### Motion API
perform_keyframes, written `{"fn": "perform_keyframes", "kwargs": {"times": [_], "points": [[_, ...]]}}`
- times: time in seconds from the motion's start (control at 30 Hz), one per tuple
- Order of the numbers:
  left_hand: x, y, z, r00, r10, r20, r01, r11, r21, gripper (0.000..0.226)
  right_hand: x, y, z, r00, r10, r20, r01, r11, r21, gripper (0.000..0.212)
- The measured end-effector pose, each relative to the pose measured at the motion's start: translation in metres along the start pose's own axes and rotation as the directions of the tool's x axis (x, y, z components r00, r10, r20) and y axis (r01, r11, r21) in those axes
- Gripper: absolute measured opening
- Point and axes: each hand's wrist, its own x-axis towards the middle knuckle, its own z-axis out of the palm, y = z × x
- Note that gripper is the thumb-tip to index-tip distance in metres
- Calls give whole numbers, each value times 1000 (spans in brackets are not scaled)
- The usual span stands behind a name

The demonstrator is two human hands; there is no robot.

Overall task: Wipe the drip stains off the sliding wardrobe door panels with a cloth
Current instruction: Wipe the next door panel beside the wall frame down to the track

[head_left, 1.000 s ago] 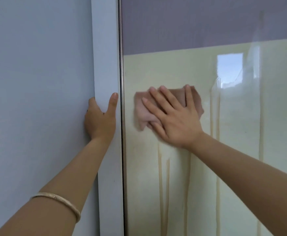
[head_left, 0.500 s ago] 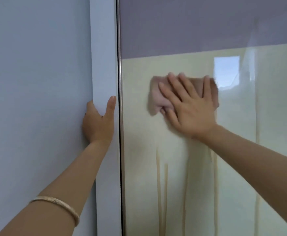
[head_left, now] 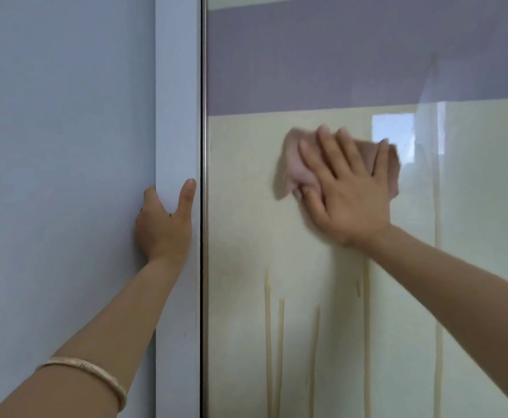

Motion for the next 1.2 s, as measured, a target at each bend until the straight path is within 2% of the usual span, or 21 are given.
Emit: {"fn": "perform_keyframes", "kwargs": {"times": [0.07, 0.1, 0.17, 0.23, 0.27, 0.3, 0.37, 0.47, 0.5, 0.57, 0.67, 0.7, 0.77, 0.83, 0.9, 0.93, 1.0, 1.07, 1.1, 1.13, 1.2], "points": [[0, 0, 1, 1000, 4, -10, -4, 1000, 2, 70, 11, 7, 7, 988, 141, -65, -141, 990, 2, 57], [0, -1, 1, 1000, 7, -16, -7, 1000, -4, 71, 5, 0, 8, 984, 162, -75, -158, 985, 62, 53], [0, -1, 1, 1000, 11, -9, -11, 1000, -1, 70, -28, -29, 16, 999, 37, 29, -40, 994, 101, 52], [-1, 1, 0, 1000, 6, -5, -6, 1000, 10, 65, -61, -41, 24, 950, -252, 185, 252, 967, 27, 58], [0, 1, -1, 1000, 9, -13, -9, 1000, 2, 64, -51, -29, 21, 920, -346, 185, 354, 935, -9, 57], [0, 1, 0, 1000, 9, -15, -9, 1000, -6, 64, -34, -19, 18, 918, -380, 112, 386, 922, -39, 56], [0, 2, 1, 1000, 1, -16, -2, 1000, -10, 65, 7, 4, 13, 965, -261, -22, 260, 965, -36, 56], [-1, 1, 2, 1000, 15, -23, -14, 1000, 3, 73, 39, 17, 9, 997, 65, -44, -64, 998, 21, 60], [0, 0, 3, 999, 18, -26, -17, 1000, 8, 74, 33, 6, 13, 991, 110, -77, -110, 994, 3, 60], [1, -1, 2, 1000, 13, -24, -13, 1000, -2, 76, 5, -22, 19, 995, 60, -85, -61, 998, -7, 61], [-1, 2, 0, 1000, -4, -10, 5, 999, 38, 77, -37, -43, 23, 972, -236, -9, 236, 972, 12, 59], [-2, 2, -1, 1000, -3, -9, 4, 999, 35, 76, -34, -35, 19, 956, -293, 15, 293, 956, 21, 58], [-1, 4, -1, 1000, -3, 6, 3, 1000, 17, 75, -7, -13, 14, 970, -245, 3, 245, 970, 2, 58], [-1, 3, 0, 1000, -5, 5, 5, 1000, 13, 79, 22, 6, 6, 1000, -23, -10, 23, 1000, -14, 59], [-1, 2, 1, 1000, 4, -7, -3, 1000, 14, 79, 29, 5, 6, 984, 171, -49, -171, 985, 2, 60], [0, 1, 2, 1000, 8, -9, -8, 1000, 5, 76, 22, -4, 11, 974, 221, -52, -221, 975, 2, 60], [0, -1, 2, 1000, 7, -20, -7, 1000, -12, 68, 1, -30, 19, 975, 216, 52, -215, 976, -24, 60], [-4, 2, 1, 1000, -5, -12, 5, 1000, 15, 64, -22, -48, 22, 954, 133, 269, -120, 991, -63, 66], [-3, 3, 0, 1000, -9, -18, 9, 1000, 11, 62, -23, -48, 21, 941, 86, 329, -73, 996, -51, 68], [-4, 4, 0, 1000, -10, -20, 10, 1000, 8, 61, -19, -43, 16, 935, 45, 351, -41, 999, -19, 69], [-3, 5, 0, 1000, -7, -23, 7, 1000, 7, 61, 0, -27, 8, 952, 11, 307, -26, 999, 44, 67]]}}
